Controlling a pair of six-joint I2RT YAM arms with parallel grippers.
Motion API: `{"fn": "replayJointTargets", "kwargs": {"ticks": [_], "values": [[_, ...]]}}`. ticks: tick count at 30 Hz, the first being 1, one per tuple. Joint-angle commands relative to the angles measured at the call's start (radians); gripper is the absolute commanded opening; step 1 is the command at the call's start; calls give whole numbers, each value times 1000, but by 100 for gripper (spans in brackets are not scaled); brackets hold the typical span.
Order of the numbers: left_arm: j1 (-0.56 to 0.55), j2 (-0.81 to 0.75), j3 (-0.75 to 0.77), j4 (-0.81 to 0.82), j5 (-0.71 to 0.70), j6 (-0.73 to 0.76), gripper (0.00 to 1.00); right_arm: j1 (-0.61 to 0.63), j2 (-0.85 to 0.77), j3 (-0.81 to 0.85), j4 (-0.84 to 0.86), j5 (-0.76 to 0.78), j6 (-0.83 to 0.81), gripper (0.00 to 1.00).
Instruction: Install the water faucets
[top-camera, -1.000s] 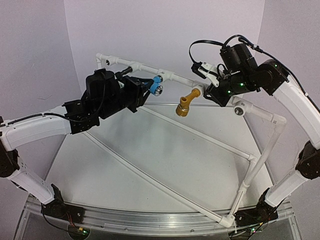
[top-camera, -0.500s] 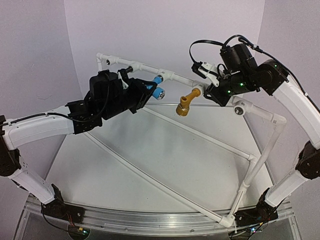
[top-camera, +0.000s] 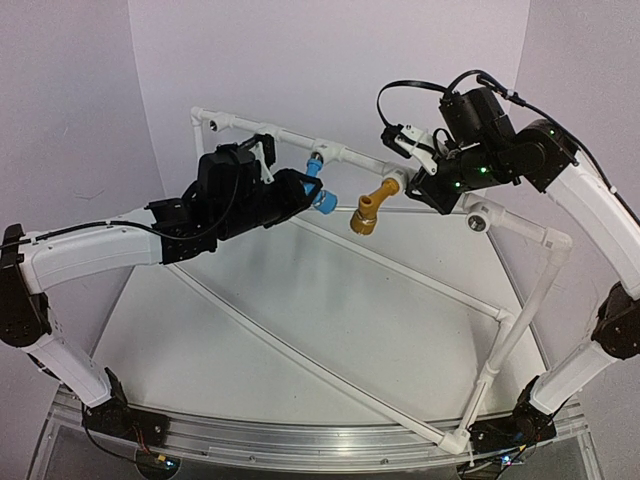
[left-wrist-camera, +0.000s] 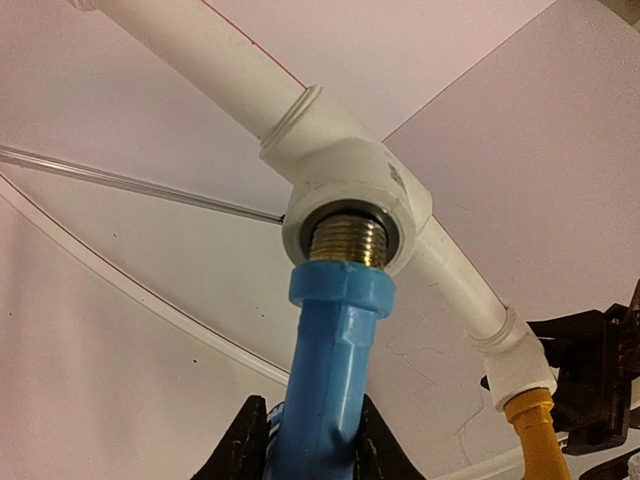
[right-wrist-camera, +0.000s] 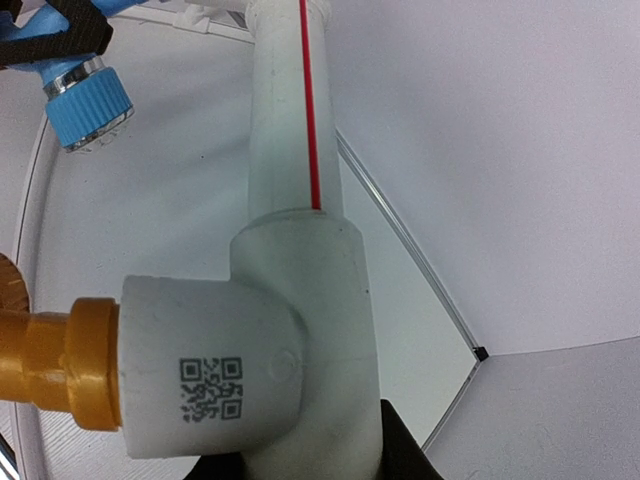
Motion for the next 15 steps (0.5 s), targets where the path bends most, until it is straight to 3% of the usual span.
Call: {"fn": "replayJointTargets", "kwargs": {"ticks": [1,9,15], "values": [[38,-36,23,9,-123,70,0,9,7,-38,-70,-66,13,0],[37,-138,-4,21,-38,52,0,10,11,-42,-59,-35,1,0],[56,-118,106,-120,35,-75,0,10,18,-33,-53,-45,0,0]]}}
